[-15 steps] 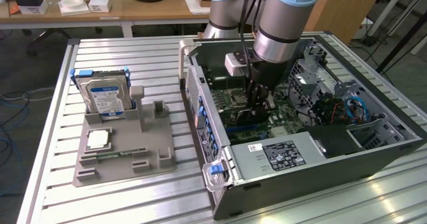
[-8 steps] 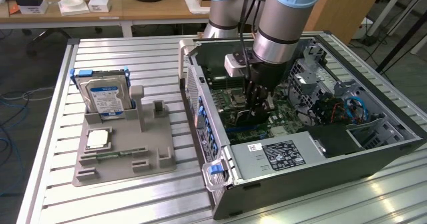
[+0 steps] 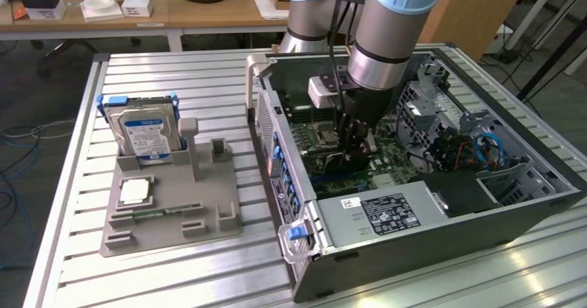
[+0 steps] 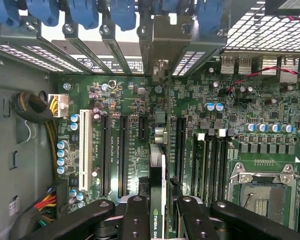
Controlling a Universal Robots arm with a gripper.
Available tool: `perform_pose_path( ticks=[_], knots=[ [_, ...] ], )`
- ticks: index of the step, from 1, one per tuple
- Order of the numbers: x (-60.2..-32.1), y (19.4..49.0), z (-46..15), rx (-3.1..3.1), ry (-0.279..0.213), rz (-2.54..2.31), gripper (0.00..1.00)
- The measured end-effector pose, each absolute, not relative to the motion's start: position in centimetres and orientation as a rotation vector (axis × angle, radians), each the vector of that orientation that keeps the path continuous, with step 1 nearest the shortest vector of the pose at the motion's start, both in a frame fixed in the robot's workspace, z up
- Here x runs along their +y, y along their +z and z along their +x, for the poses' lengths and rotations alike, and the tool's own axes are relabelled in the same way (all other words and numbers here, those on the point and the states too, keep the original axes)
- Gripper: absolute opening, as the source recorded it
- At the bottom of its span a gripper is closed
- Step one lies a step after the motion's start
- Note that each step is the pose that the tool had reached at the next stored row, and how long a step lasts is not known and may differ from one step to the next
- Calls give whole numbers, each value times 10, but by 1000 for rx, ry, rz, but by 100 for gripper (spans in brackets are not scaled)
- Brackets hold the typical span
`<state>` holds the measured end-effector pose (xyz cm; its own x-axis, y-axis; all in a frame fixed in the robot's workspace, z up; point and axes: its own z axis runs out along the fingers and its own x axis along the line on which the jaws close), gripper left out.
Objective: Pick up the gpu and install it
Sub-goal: 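Insert the gpu into the slot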
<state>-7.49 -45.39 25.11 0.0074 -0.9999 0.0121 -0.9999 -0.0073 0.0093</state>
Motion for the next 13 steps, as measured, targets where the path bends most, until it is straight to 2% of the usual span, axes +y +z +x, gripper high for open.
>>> perform_pose_path(
  ticks=[13],
  knots=[
    [-454, 247, -75, -2202, 4, 2219, 26]
  ],
)
